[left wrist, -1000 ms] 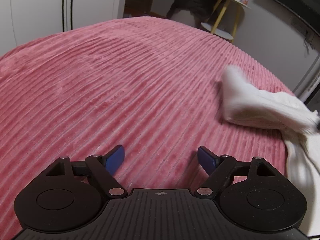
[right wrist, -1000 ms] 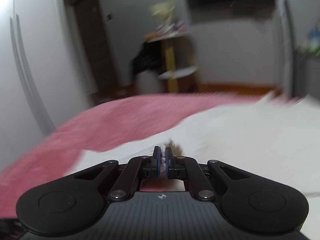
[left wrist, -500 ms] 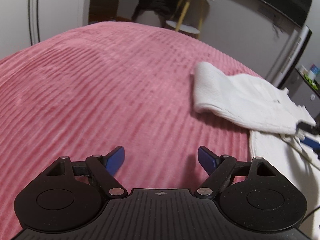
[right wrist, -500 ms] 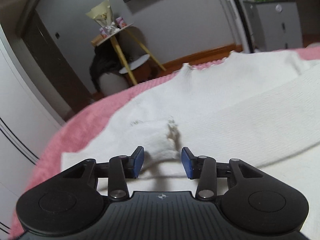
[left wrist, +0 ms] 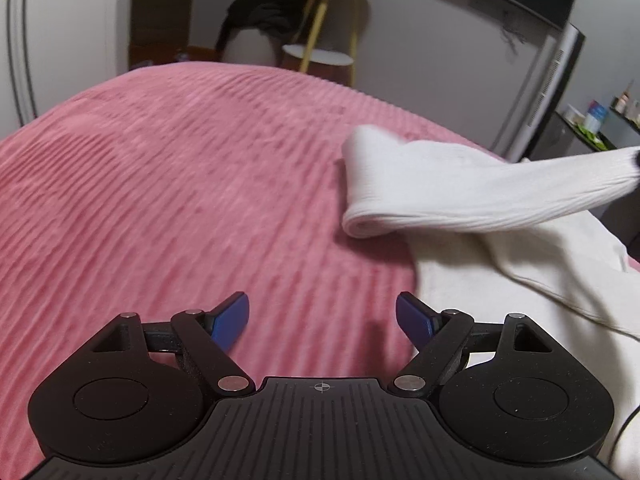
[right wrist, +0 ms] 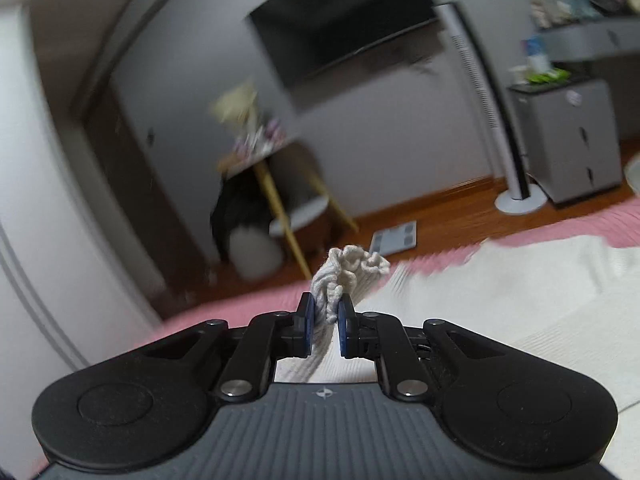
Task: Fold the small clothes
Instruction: 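Fold the held sleeve down along the sweater body and open the right gripper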
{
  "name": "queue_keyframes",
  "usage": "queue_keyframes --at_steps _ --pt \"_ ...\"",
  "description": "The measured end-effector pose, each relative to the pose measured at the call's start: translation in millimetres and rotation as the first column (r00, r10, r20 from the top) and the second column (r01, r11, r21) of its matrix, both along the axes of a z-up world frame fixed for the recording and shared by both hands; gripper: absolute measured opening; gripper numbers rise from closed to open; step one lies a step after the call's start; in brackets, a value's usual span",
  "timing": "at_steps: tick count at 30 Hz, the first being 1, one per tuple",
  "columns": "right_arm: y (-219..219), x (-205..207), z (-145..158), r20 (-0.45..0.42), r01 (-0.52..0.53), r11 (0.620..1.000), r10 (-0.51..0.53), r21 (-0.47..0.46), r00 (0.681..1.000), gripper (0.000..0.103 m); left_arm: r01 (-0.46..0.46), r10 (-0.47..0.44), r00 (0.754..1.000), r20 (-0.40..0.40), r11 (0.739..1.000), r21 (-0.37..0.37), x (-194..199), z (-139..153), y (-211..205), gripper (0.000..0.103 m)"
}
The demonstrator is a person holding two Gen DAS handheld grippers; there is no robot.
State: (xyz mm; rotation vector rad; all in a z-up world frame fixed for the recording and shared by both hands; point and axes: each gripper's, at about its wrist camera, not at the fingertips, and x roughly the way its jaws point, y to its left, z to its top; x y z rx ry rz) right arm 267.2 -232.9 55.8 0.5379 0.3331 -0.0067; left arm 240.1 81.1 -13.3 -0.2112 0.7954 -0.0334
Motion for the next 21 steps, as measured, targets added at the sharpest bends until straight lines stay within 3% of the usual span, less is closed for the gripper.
queue_keyframes --at_steps 4,10,13,16,18,21 --pt "-39 -27 2 0.022 0.135 0.989 -0.134 -0.057 0.991 0.011 0.055 -0.055 0.998 -0.010 0.998 -0.012 9 0 -22 0.086" --pt "-87 -49 -38 -0.103 0.209 0.969 -0.223 -0.128 0.969 0.011 0.088 -0.087 0.996 -0.030 0.996 0.011 22 -1 -45 0.085" --pt "-107 -47 -65 -0.209 0.201 0.976 -0.215 -0.086 0.954 0.012 0.092 -0.092 0.995 -0.048 0.996 -0.002 26 0 -51 0.085" --pt "-124 -48 -88 -0.290 0.201 0.978 -0.177 0.057 0.941 0.022 0.083 -0.082 0.995 -0.064 0.997 0.003 27 1 -58 0.085" --pt "-131 -52 -93 -0.285 0.207 0.968 -0.162 0.139 0.945 0.022 0.085 -0.084 0.994 -0.072 0.996 0.016 27 2 -64 0.085" --pt "-129 -54 -96 -0.273 0.183 0.971 -0.137 0.154 0.952 0.023 0.102 -0.100 0.993 -0.070 0.994 0.029 29 4 -73 0.086"
